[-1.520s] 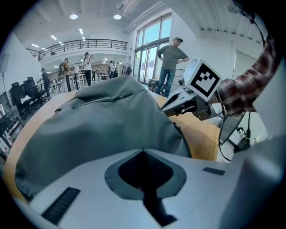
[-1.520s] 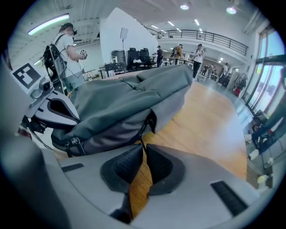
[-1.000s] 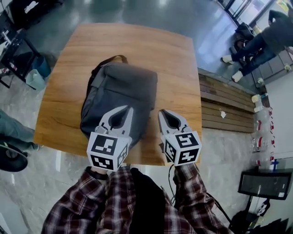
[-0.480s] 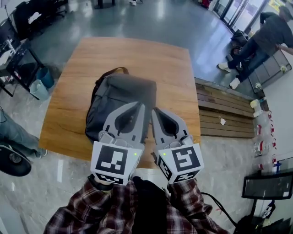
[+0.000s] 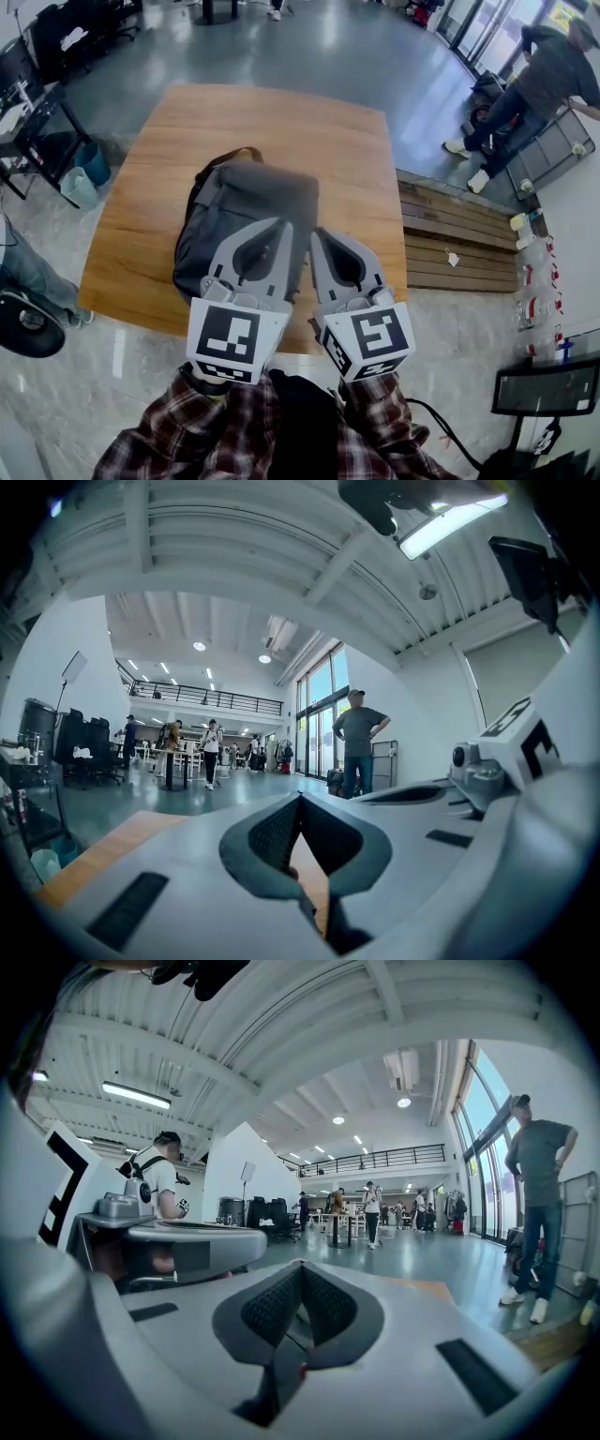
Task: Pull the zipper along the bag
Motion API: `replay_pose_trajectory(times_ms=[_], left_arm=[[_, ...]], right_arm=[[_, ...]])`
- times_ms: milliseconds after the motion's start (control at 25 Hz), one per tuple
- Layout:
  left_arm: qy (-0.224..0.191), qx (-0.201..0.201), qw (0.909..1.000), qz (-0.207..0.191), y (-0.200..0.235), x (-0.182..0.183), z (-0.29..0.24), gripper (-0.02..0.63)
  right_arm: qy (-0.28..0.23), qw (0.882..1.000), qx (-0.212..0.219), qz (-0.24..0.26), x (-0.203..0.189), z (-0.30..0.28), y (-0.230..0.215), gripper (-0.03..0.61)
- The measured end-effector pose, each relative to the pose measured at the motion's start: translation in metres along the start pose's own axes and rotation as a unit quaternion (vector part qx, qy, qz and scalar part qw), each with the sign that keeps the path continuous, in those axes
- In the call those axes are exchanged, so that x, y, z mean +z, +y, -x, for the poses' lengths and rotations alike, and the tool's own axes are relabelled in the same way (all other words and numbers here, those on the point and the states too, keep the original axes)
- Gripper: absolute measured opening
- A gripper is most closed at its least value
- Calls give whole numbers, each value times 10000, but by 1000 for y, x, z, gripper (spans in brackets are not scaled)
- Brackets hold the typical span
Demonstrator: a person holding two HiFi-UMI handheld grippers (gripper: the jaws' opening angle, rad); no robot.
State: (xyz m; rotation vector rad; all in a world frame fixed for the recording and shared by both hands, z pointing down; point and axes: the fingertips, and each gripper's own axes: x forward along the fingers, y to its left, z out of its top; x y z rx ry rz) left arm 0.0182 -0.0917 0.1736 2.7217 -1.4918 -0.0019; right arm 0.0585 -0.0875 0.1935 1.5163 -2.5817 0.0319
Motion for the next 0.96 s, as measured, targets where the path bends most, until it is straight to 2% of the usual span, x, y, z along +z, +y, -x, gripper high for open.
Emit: replay_pose_trajectory(times_ms=[960], left_arm=[[-3, -62, 10000, -50, -9, 0, 0, 8]], right_arm=[[-27, 9999, 65, 84, 2, 8, 3, 8]])
